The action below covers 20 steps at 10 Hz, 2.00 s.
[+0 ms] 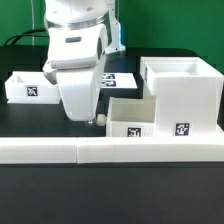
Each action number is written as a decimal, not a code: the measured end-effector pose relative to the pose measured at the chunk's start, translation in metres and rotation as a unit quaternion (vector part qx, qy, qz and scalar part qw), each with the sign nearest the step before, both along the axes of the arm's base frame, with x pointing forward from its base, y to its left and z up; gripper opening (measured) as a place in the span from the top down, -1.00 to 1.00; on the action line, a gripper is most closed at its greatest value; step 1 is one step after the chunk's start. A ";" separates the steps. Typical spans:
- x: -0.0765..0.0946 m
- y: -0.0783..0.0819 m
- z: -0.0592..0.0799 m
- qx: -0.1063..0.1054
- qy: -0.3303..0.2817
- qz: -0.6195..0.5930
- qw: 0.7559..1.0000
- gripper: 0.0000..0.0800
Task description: Assemble drawer
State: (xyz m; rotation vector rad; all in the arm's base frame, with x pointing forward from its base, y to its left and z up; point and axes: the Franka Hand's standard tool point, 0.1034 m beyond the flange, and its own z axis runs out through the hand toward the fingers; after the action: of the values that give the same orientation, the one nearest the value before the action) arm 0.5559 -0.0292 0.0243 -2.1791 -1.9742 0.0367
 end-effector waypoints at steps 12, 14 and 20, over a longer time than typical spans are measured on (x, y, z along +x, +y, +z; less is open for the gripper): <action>0.004 -0.002 0.000 -0.048 0.028 0.054 0.997 -0.62; 0.005 0.000 0.002 -0.058 0.038 0.033 0.997 -0.62; 0.003 -0.003 -0.001 -0.054 0.038 0.047 0.997 -0.62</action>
Offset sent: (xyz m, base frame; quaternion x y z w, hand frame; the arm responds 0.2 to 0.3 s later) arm 0.0160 0.0315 0.0001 0.0286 -0.0161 -0.0049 0.9995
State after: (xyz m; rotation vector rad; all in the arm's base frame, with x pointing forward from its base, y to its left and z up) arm 0.5587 -0.0324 0.0231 -2.1138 -2.0749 0.2405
